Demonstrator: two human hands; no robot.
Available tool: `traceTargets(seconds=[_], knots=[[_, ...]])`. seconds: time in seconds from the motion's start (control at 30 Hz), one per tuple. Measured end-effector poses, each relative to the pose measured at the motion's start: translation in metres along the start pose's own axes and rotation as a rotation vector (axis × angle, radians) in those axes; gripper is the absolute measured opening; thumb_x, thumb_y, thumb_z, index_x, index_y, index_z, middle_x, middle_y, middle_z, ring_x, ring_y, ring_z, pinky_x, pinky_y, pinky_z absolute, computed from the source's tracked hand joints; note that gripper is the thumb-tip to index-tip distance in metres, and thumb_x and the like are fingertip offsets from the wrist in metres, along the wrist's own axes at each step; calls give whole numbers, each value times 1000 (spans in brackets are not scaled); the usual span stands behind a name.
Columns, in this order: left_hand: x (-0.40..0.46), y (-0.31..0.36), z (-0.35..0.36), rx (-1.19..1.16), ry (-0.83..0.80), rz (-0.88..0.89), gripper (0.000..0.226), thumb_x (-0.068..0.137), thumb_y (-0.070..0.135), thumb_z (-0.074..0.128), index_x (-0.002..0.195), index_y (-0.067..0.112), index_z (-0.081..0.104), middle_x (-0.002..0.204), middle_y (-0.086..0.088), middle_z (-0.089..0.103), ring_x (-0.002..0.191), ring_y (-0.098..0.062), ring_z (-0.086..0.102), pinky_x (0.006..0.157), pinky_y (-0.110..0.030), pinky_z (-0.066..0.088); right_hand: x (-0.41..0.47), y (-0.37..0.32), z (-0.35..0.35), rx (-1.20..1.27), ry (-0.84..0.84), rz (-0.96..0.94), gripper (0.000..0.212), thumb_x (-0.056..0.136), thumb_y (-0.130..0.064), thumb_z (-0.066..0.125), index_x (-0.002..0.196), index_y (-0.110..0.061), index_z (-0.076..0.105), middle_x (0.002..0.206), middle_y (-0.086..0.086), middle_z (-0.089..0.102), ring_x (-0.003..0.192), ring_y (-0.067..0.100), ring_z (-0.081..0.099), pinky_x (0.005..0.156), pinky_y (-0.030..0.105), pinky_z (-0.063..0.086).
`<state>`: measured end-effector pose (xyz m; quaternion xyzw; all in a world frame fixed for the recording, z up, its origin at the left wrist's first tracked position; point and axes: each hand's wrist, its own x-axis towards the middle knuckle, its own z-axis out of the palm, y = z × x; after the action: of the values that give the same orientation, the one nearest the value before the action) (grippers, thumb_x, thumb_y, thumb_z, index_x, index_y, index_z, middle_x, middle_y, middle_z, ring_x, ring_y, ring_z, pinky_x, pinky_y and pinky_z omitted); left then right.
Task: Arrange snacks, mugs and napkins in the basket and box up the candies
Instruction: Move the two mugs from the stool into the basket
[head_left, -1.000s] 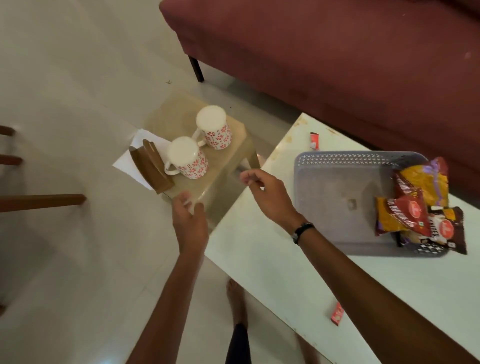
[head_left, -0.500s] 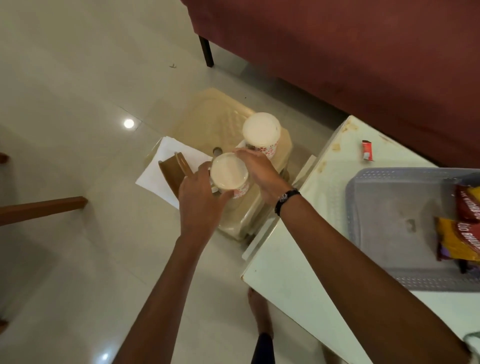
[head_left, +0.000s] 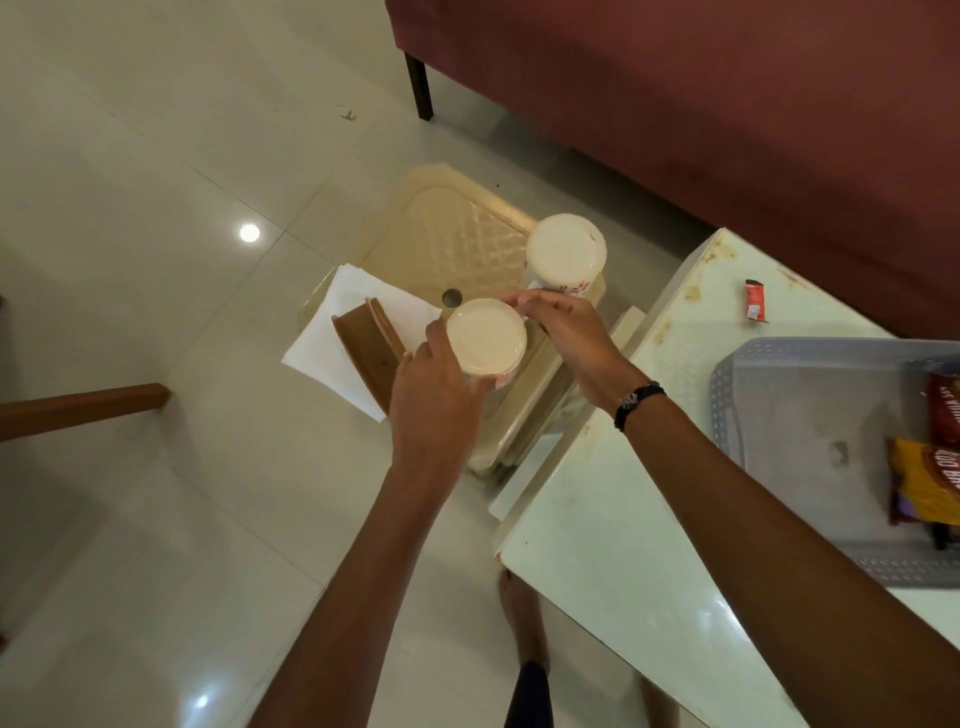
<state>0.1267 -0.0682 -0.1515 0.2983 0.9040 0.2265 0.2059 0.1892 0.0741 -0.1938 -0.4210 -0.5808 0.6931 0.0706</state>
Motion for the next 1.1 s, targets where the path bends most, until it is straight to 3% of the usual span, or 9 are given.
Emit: traceTargets(seconds=[0.17, 0.27, 0.37, 0.47, 0.57, 0.77, 0.87, 1.0, 1.1], knots=[[5, 12, 10, -47, -39, -68, 79, 79, 42, 68, 137, 9, 25, 136, -13, 47, 121, -29, 51, 96, -44, 51, -14, 9, -24, -101, -28, -87, 21, 94, -15, 56, 110, -12, 69, 112, -4, 67, 100, -7, 59, 85, 10, 47], [9, 21, 23, -172, -51, -156, 84, 78, 46, 67, 137, 8, 22, 138, -14, 44, 123, -31, 48, 97, -44, 50, -22, 15, -34, -143, 8, -131, 20, 94, -10, 55, 108, -12, 68, 118, 2, 65, 112, 8, 57, 98, 21, 46], [14, 26, 36, -385, -50, -279, 85, 75, 48, 70, 134, 8, 24, 131, -7, 48, 112, -21, 50, 84, -28, 46, -29, 20, -35, -222, 49, -172, 19, 94, -3, 51, 101, -2, 68, 109, 7, 67, 111, 18, 58, 101, 27, 46], [17, 29, 45, -644, -47, -405, 87, 70, 44, 77, 134, 9, 28, 118, 3, 50, 102, -10, 46, 81, -23, 41, -36, 24, -35, -244, 71, -225, 17, 92, 6, 45, 88, 6, 62, 90, 7, 61, 92, 16, 56, 90, 19, 48], [15, 27, 52, -799, -45, -435, 89, 66, 43, 80, 138, 18, 33, 132, 2, 54, 116, -13, 52, 96, -32, 48, -43, 28, -37, -211, 46, -255, 16, 91, 10, 43, 84, 5, 57, 85, 8, 56, 83, 12, 51, 76, 7, 45], [7, 29, 52, -1176, -159, -651, 58, 84, 48, 61, 134, 28, 41, 130, -8, 53, 92, -14, 59, 89, -44, 51, -55, 39, -49, -133, 62, -261, 14, 85, 11, 52, 81, 0, 59, 82, -4, 58, 86, 11, 53, 77, 16, 49], [-9, 36, 57, -1206, -206, -703, 56, 86, 46, 58, 134, 22, 42, 127, -11, 53, 97, -17, 60, 88, -45, 51, -68, 42, -59, -116, 77, -254, 12, 84, 10, 55, 81, 0, 60, 83, -2, 58, 83, 8, 54, 77, 17, 52], [-32, 62, 68, -1253, -176, -747, 37, 85, 40, 62, 112, 19, 50, 104, -9, 60, 92, -20, 62, 84, -45, 55, -97, 48, -85, -127, 140, -263, 6, 85, 9, 58, 82, 4, 60, 84, 2, 61, 81, 9, 56, 72, 5, 47], [-48, 88, 84, -1309, -216, -723, 21, 87, 38, 60, 96, 20, 56, 92, -7, 59, 79, -16, 59, 89, -47, 53, -126, 51, -115, -25, 238, -283, 11, 85, 9, 58, 78, 0, 58, 82, 5, 60, 83, 21, 60, 77, 15, 50]])
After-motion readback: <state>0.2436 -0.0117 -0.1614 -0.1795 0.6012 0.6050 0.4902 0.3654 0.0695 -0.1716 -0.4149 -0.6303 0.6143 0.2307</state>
